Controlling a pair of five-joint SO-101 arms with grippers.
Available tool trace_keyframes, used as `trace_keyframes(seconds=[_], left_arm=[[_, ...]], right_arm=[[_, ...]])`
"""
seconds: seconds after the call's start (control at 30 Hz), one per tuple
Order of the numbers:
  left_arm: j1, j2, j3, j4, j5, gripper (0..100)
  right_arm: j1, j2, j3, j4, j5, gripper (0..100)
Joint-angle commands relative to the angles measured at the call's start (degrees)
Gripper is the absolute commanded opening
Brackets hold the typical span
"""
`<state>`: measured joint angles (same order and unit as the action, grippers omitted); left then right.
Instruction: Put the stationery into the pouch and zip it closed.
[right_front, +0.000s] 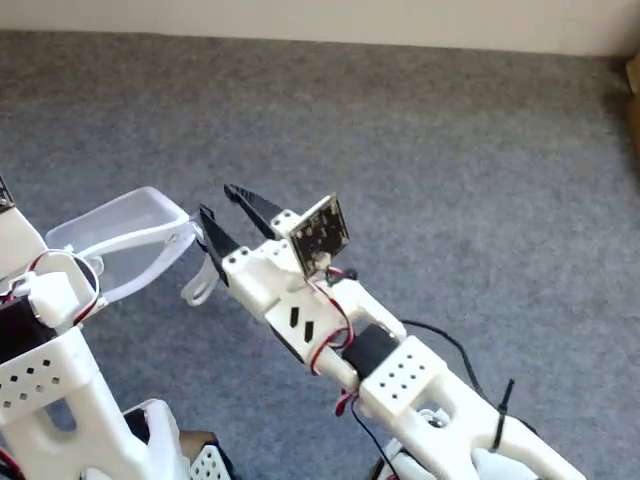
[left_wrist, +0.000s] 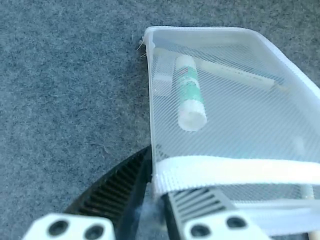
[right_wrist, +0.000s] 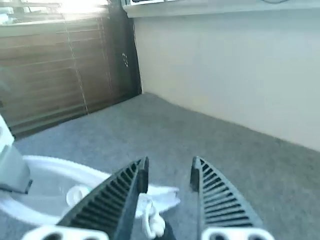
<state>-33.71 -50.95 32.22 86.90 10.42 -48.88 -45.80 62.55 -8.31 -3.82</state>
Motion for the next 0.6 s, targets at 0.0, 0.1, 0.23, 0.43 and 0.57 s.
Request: trace_keyframes(seconds=[0.0,0.1,0.23,0.43,0.57], left_arm=[[-1.0,-0.1,0.1,0.1,-0.6,1],[-1.0,-0.1,0.1,0.1,-0.6,1],[-1.0,-0.1,0.1,0.1,-0.6,1],[-1.0,-0.1,0.1,0.1,-0.6,1],[-1.0,-0.1,0.1,0.1,-0.6,1]], right_arm=[[0.7,-6.5,2.8,3.0,-0.6,11.7],[0.7,-10.9,5.6,6.8,-0.6,11.7],[0.7,-13.8,6.3,14.9,-0.8,11.7],[0.7,-13.8,3.8,28.2,-5.4,11.7],[0.7,-13.7,0.7,35.4,-5.0,11.7]])
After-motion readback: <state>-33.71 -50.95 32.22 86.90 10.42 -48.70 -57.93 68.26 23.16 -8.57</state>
